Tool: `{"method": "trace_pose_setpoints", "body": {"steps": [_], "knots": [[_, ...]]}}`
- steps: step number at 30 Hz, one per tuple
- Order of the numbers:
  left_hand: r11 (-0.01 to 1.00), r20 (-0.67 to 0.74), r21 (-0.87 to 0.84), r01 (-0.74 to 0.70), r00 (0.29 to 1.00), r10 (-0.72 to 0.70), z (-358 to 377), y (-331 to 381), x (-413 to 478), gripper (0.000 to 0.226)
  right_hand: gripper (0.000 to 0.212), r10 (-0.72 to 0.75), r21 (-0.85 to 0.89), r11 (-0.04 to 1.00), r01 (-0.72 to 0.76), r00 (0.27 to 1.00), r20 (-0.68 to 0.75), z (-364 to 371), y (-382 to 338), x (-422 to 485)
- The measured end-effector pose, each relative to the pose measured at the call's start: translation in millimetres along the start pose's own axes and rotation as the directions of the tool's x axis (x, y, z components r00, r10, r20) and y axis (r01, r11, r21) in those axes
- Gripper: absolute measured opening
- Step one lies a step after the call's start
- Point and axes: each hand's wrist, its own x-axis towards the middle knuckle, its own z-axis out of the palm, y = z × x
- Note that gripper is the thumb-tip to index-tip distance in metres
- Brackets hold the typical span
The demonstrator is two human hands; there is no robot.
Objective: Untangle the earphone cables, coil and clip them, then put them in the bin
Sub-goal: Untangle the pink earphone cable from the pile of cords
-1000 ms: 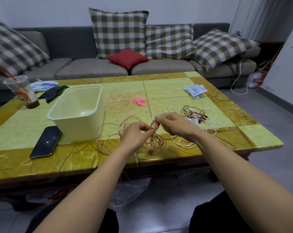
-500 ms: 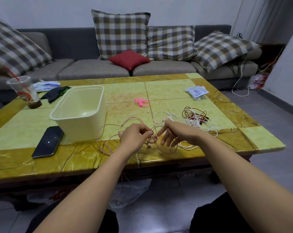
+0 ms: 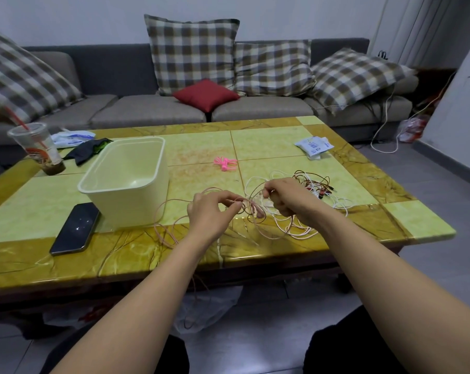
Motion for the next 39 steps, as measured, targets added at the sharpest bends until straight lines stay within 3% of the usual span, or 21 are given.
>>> {"method": "trace_pose_setpoints", "body": {"steps": [5,9,12,15,17,18,22,27,28,30,32,33,37,39], "knots": [[0.997,-0.059,-0.022,0.074,0.995,-0.075,-4,8,-4,0.022,0.023,0.014,0.409,0.909,0.073,0.978,-0.206,-4,-5,6],[0.992,-0.105,0.060,0.113,0.989,-0.106,-5,6,-3,0.025,0.022,0.096,0.552,0.829,0.092,0.949,-0.302,-9,-5,6],[0.972,-0.159,-0.101,0.213,0.961,-0.227,-10,2,0,0.031,0.023,0.142,0.383,0.923,-0.040,0.960,-0.243,-13,-2,3],[0.919,-0.171,-0.269,0.289,0.925,-0.341,-13,1,3,0.037,0.030,0.195,0.039,0.979,-0.199,0.977,0.091,-15,0,-5],[0.898,-0.098,-0.323,0.300,0.933,-0.347,-12,0,3,0.033,0.037,0.205,-0.194,0.969,-0.153,0.937,0.283,-9,1,-8],[0.893,-0.053,-0.334,0.300,0.941,-0.335,-10,-2,3,0.030,0.037,0.173,-0.225,0.969,-0.102,0.930,0.323,-5,2,-9],[0.886,0.002,-0.379,0.269,0.957,-0.290,-8,-2,3,0.030,0.029,0.093,-0.090,0.993,-0.074,0.967,0.237,-1,5,-7],[0.882,0.031,-0.416,0.220,0.973,-0.228,-9,6,2,0.031,0.023,0.226,-0.108,0.973,-0.204,0.937,0.266,0,2,-11],[0.885,0.041,-0.419,0.202,0.978,-0.204,-9,8,1,0.030,0.026,0.257,-0.121,0.965,-0.232,0.928,0.269,2,2,-12],[0.888,0.063,-0.427,0.172,0.985,-0.161,-10,13,-1,0.027,0.050,0.290,-0.160,0.953,-0.257,0.926,0.242,5,6,-12],[0.883,0.097,-0.444,0.149,0.988,-0.118,-11,16,-3,0.022,0.071,0.238,-0.203,0.959,-0.196,0.947,0.213,8,10,-9],[0.881,0.117,-0.453,0.139,0.988,-0.096,-11,17,-4,0.019,0.067,0.190,-0.221,0.965,-0.141,0.958,0.215,9,10,-8],[0.905,0.103,-0.416,0.082,0.994,-0.043,-11,18,-4,0.018,0.019,0.000,-0.273,0.958,0.085,0.955,0.295,13,7,-9],[0.933,0.050,-0.357,0.046,0.998,-0.030,-11,13,-3,0.021,0.020,-0.048,-0.290,0.951,0.111,0.975,0.217,13,5,-10]]}}
